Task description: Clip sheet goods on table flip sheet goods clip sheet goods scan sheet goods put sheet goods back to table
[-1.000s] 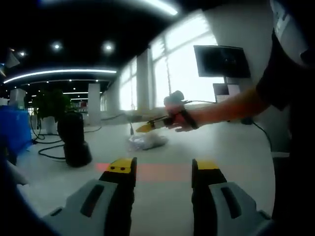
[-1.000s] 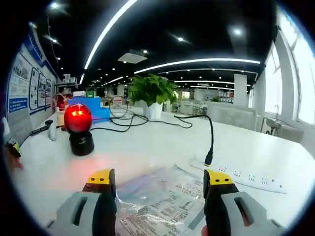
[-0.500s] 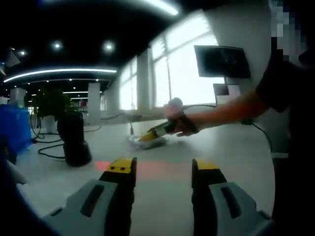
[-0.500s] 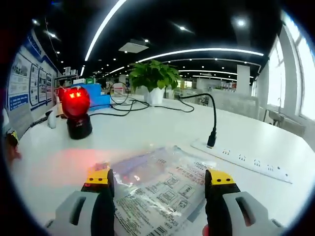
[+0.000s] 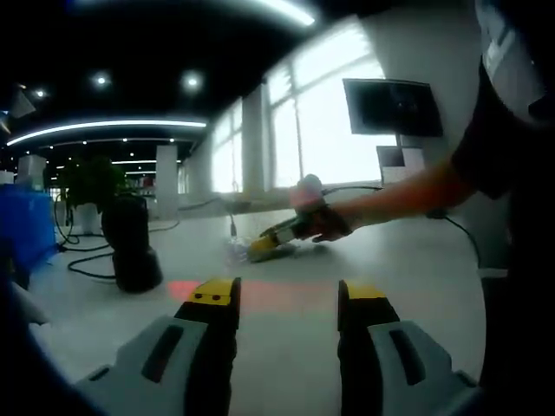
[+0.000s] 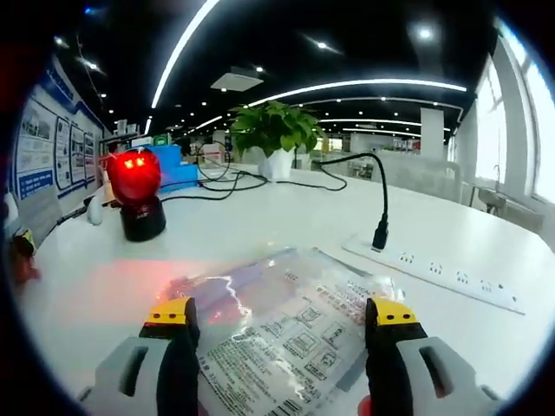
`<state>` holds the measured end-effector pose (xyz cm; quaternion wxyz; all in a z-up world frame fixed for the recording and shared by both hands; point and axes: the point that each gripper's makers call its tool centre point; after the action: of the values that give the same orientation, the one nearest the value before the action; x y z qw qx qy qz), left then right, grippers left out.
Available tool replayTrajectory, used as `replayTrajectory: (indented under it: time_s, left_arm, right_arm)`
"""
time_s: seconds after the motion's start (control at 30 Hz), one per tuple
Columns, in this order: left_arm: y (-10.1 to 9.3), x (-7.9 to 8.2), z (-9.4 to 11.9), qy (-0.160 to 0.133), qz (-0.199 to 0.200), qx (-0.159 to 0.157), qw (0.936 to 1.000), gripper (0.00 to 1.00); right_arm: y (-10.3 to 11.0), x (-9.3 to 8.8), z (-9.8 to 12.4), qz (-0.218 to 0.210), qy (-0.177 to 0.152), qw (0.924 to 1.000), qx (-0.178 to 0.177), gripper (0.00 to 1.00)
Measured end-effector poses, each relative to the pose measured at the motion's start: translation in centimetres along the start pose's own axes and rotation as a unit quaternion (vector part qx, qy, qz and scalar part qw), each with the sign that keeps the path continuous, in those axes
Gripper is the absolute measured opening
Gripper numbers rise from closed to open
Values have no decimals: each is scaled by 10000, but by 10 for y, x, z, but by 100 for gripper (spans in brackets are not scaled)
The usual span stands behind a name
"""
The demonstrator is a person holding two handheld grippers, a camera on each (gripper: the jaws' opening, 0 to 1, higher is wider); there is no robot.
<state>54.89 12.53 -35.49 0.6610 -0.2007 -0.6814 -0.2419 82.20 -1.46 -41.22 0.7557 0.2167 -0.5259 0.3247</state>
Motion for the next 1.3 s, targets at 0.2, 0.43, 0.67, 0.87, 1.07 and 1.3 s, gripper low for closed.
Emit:
replayTrajectory:
  time_s: [0.2,0.43,0.67,0.87,1.07,1.3]
  left_arm:
    - [0,0,0,9,-11,2,10000,37]
    - [1,-1,-1,39,-52,23,10000,37]
    - [0,-5,-1,114,-126,60,9998,37]
    - [0,-7,-1,170,-178,81,9997,37]
    - [1,-4,-1,125,-113,106,9998,37]
    - [3,-3,0,93,-78,153,9998,37]
  right_arm:
    - [1,-1,-1,-179,-36,9998,56,75]
    - [4,-1,0,-175,-52,9998,20,74]
    - [-5,0,-3,-402,-56,9992,-25,71]
    - [5,4,3,-211,-89,9997,-76,72]
    - [8,24,20,-150,-450,9986,-221,77]
    - [1,48,66,-211,-853,9954,-371,75]
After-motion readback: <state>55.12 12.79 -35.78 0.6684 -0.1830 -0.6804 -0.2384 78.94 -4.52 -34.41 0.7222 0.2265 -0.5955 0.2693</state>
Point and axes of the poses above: the point that each gripper's makers call its tool centre point, and the gripper's own axes: z roughly backward along the fingers, y roughly to its left, x roughly out of its top, and after that the axes turned 3 degrees about x, right-handed
